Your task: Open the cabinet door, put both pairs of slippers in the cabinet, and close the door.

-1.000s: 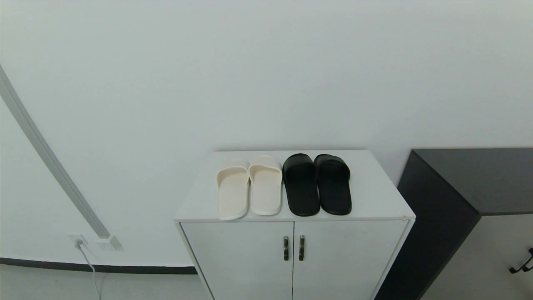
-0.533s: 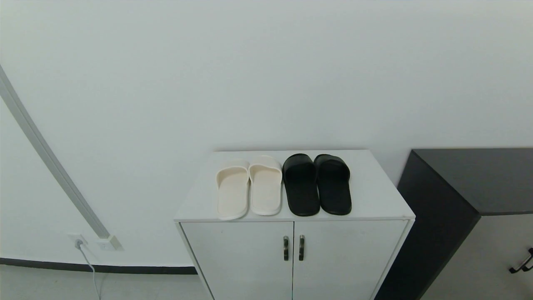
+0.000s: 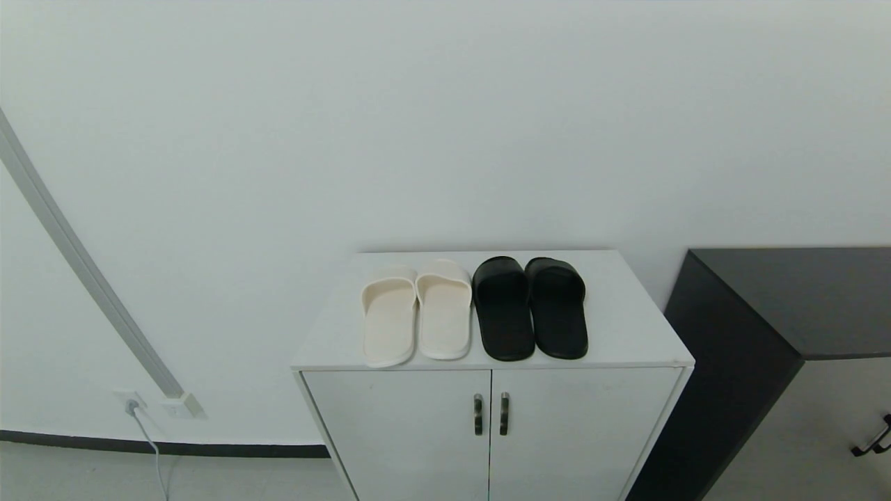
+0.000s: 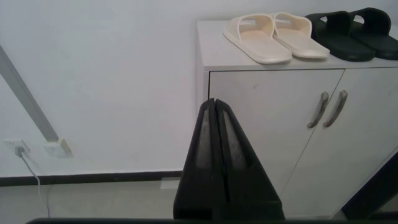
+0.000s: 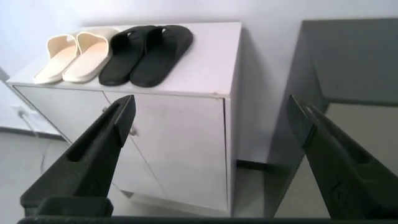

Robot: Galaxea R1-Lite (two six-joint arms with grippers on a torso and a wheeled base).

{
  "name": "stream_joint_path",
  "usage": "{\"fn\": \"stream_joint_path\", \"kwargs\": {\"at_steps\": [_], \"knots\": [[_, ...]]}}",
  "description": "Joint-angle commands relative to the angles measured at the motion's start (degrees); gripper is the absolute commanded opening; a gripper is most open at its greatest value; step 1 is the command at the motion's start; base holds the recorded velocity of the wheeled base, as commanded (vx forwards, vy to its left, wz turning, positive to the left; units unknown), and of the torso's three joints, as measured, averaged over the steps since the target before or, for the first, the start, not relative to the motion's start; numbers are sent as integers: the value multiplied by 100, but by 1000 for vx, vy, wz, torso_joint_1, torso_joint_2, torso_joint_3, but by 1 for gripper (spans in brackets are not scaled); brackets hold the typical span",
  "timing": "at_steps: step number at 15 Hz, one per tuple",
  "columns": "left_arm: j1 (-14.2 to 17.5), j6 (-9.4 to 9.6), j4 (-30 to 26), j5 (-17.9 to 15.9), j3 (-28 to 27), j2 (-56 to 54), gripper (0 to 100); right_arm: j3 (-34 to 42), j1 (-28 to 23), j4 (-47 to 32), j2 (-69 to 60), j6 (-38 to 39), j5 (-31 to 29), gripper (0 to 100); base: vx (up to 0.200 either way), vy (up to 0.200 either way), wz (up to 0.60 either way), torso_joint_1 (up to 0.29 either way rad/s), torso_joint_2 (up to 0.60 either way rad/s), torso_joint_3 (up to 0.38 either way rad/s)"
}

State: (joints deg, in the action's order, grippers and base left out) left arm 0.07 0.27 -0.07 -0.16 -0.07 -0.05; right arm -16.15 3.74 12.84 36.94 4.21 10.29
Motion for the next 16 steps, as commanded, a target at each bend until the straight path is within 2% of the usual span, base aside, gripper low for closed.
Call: {"fn": "stream_joint_path", "kwargs": {"at_steps": [1,4,6,9,13,16], "knots": [[1,0,-1,-2,7,5,0,-450,452,641,1808,19,8,100,0,0,0,0,0,0],[1,8,-1,-2,7,5,0,-828,1006,1081,2678,124,-405,100,0,0,0,0,0,0],[1,0,-1,-2,7,5,0,-1303,2034,1230,3452,397,-1161,100,0,0,0,0,0,0],[1,0,-1,-2,7,5,0,-2006,3018,1766,4559,493,-2136,100,0,0,0,0,0,0],[1,0,-1,-2,-1,5,0,-2867,3554,2021,5702,502,-2857,100,0,0,0,0,0,0],[1,-9,-1,42,7,5,0,-3772,3827,2074,6572,880,-3736,100,0,0,0,0,0,0]]}}
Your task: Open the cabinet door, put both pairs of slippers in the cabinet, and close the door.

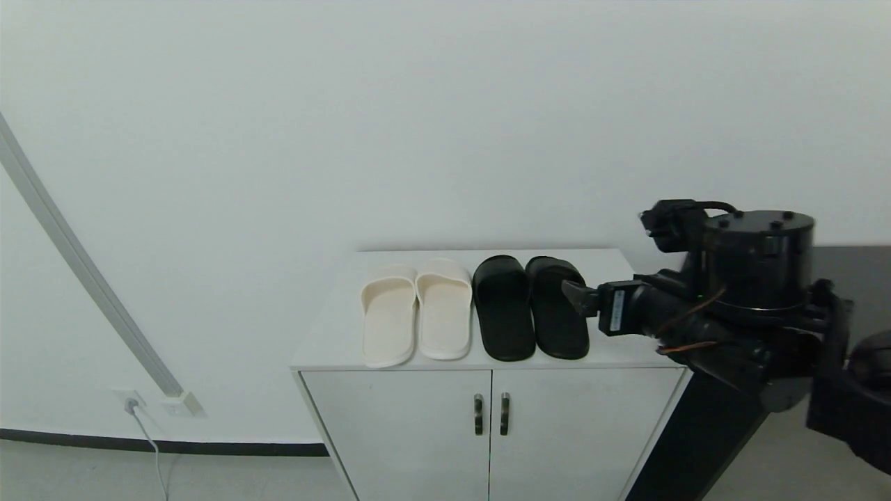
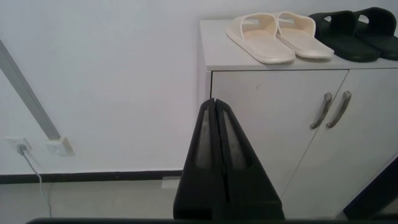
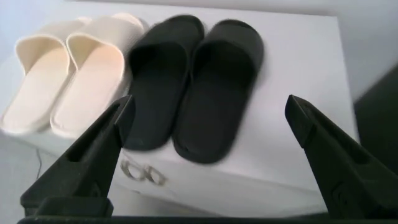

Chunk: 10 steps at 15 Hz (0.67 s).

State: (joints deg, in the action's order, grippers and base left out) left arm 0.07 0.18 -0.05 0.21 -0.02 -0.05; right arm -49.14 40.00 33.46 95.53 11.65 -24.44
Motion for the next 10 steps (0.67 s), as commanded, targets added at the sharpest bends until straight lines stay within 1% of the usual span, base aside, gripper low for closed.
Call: {"fn": "stream_joint_path", "kwargs": {"at_steps": [1,2,4,6,10], "knots": [[1,-1,-4,6,2,5,0,-685,228,29,994,162,-474,100,0,0,0,0,0,0],[1,-1,5,6,2,5,0,-808,254,37,1249,214,-685,100,0,0,0,0,0,0],[1,-1,-4,-12,2,5,0,-913,272,231,1610,320,-878,100,0,0,0,0,0,0],[1,17,5,-12,-6,5,0,-957,289,415,1768,294,-957,100,0,0,0,0,0,0],[1,8,5,-30,2,5,0,-1265,289,415,2014,285,-1063,100,0,0,0,0,0,0]]}}
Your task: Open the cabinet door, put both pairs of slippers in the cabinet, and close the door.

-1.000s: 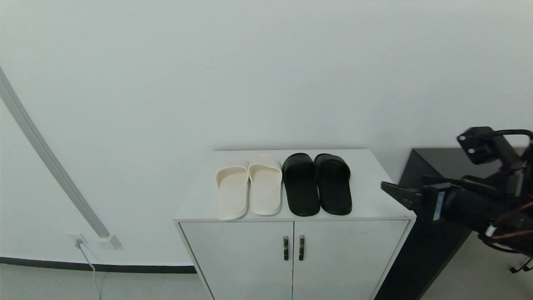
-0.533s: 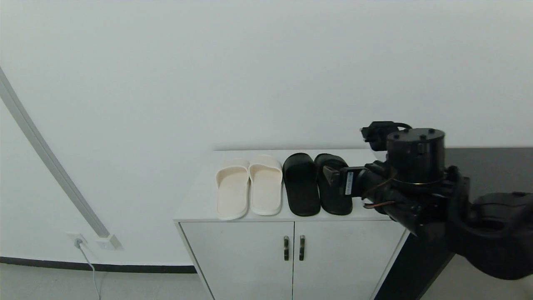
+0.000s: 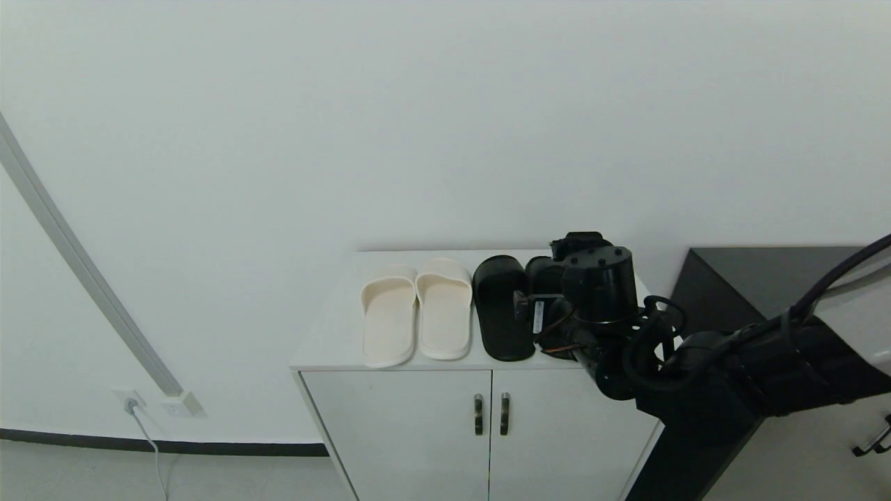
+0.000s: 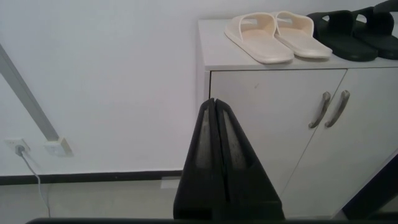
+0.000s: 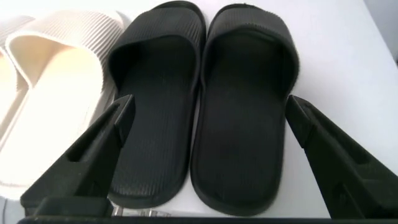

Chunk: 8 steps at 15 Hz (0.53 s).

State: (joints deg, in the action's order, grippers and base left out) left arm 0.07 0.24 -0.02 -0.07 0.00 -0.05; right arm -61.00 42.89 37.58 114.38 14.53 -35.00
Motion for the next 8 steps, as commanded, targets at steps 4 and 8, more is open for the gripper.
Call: {"fn": "stream_joint_path", "kwargs": {"at_steps": [4,8], "knots": [[1,2,-6,-1,0,5,0,-413,-26,3,427,-21,-95,100,0,0,0,0,0,0],[1,11,2,-1,-9,5,0,-834,-105,-14,805,-73,-95,100,0,0,0,0,0,0]]}}
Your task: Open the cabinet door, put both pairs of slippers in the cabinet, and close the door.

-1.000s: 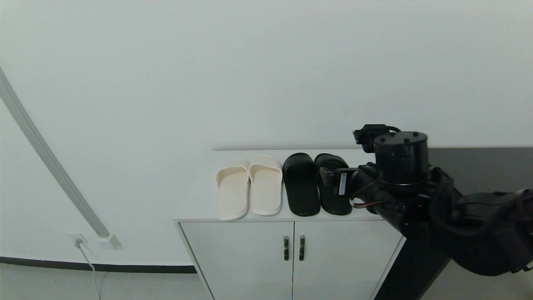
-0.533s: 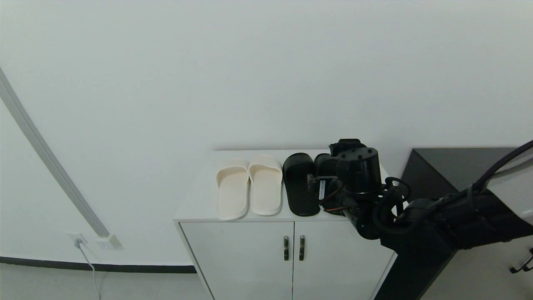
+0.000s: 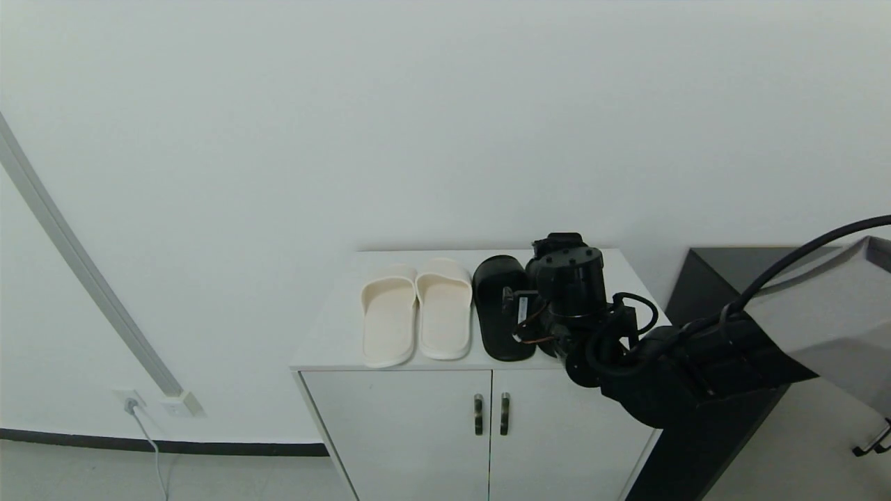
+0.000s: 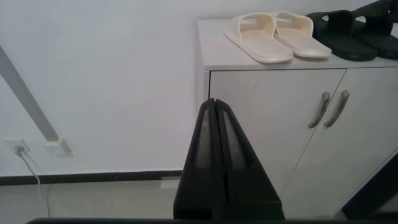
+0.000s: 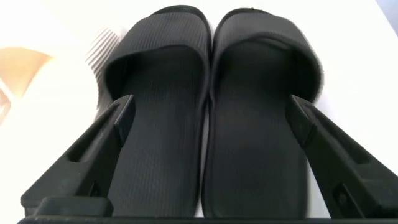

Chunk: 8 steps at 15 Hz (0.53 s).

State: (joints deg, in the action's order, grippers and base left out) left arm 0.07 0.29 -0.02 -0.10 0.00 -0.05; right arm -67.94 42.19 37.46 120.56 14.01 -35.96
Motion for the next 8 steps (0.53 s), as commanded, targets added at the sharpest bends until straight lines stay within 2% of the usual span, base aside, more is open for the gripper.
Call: {"fn": "stream_joint_path", "kwargs": {"at_steps": [1,8], "knots": [[1,-3,-6,1,0,5,0,-264,-97,-2,327,-65,1,100,0,0,0,0,0,0],[1,-3,2,10,-9,5,0,-1239,-440,7,1259,-399,63,100,0,0,0,0,0,0]]}}
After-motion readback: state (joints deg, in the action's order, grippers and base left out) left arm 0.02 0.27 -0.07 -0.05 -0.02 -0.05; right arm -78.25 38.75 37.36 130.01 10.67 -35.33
